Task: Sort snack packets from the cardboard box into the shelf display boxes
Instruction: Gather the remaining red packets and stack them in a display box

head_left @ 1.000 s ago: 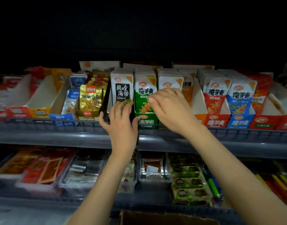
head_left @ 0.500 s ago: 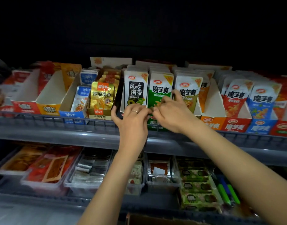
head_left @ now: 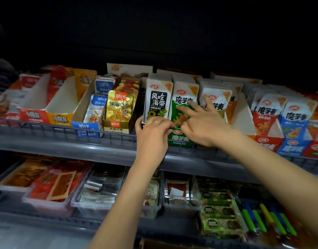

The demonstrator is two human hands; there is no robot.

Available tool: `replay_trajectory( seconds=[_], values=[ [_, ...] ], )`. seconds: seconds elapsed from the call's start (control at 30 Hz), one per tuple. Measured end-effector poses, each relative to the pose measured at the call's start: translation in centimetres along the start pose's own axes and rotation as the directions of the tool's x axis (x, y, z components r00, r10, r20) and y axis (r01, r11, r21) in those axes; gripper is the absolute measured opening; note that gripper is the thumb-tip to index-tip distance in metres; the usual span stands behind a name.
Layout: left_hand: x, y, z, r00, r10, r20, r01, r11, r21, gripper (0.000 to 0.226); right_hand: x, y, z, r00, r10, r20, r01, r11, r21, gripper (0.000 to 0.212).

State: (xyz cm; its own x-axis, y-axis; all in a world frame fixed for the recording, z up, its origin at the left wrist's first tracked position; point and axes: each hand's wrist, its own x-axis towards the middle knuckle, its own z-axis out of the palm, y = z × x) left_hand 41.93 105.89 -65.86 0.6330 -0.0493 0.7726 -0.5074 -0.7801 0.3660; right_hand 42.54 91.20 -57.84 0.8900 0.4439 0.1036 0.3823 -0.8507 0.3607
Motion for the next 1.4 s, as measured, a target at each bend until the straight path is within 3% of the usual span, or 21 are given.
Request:
replay_trajectory(
  seconds=[0.07,0.2,0.27,0.37,0.5,0.7,0.93,1.03,1.1,1.13,1.2,1.3,1.4],
  values=[
    [0.0,-0.1,-0.2,1.000,0.007,0.021,-0.008,1.000,0.005,0.016,0.2,0.0,-0.3,1.000,0.002,-0.012,-0.002,1.000,0.009,0.057],
    [-0.2,-0.3,-0.8,0.999,0.042,0.016,-0.043,0.999,0.020,0.033,0.7,-0.5,-0.9,0.931,0.024,-0.365,-0.001,0.998,0.063,0.039],
    [-0.1,-0.5,-1.3,1.000,-0.009,-0.015,0.010,0.999,0.050,0.046,1.3,-1.1,-1.4,0.901,0.018,-0.434,0.061,0.984,0.168,0.034],
    [-0.1,-1.6,-2.1,0.993,-0.114,-0.041,0.117,0.989,0.093,0.037,2.8,-2.1,-1.5,0.938,-0.068,-0.341,0.155,0.960,0.233,0.039],
    [-0.3,-2.0,-2.5,0.981,-0.180,0.073,0.181,0.983,-0.008,0.022,4.6,-2.7,-0.9,0.955,-0.108,-0.275,0.150,0.979,0.136,0.047],
    [0.2,-2.4,-2.8,0.980,-0.149,0.135,0.161,0.984,-0.080,0.023,5.4,-2.8,-0.5,0.955,-0.186,-0.230,0.195,0.981,0.014,0.055],
    [0.9,-2.8,-3.3,0.971,-0.134,0.200,0.143,0.989,-0.035,0.029,5.2,-3.5,-1.1,0.960,-0.197,-0.197,0.187,0.980,-0.069,0.055],
    [0.8,-2.9,-3.3,0.974,-0.123,0.192,0.126,0.992,-0.004,0.026,3.7,-2.9,-0.5,0.932,-0.142,-0.334,0.144,0.989,-0.018,0.052],
    [0.8,-2.7,-2.9,0.976,-0.131,0.175,0.132,0.991,0.006,0.027,2.1,-2.2,0.1,0.863,0.013,-0.505,0.007,0.999,0.038,0.050],
    [0.7,-2.4,-2.6,0.974,-0.146,0.174,0.147,0.989,0.004,0.027,1.3,-1.7,0.4,0.846,0.103,-0.523,-0.071,0.994,0.081,0.047],
    [0.6,-1.8,-1.7,0.973,-0.157,0.168,0.153,0.987,0.039,0.028,0.1,-0.8,0.8,0.865,0.208,-0.456,-0.161,0.977,0.140,0.043],
    [0.6,-1.3,-0.9,0.975,-0.176,0.137,0.161,0.981,0.111,0.023,-0.4,0.3,1.8,0.942,0.127,-0.311,-0.087,0.986,0.140,0.054],
    [0.9,-1.6,-0.8,0.969,-0.175,0.173,0.156,0.981,0.114,0.020,-0.1,0.4,2.4,0.955,0.072,-0.287,-0.061,0.997,0.050,0.076]
  ],
)
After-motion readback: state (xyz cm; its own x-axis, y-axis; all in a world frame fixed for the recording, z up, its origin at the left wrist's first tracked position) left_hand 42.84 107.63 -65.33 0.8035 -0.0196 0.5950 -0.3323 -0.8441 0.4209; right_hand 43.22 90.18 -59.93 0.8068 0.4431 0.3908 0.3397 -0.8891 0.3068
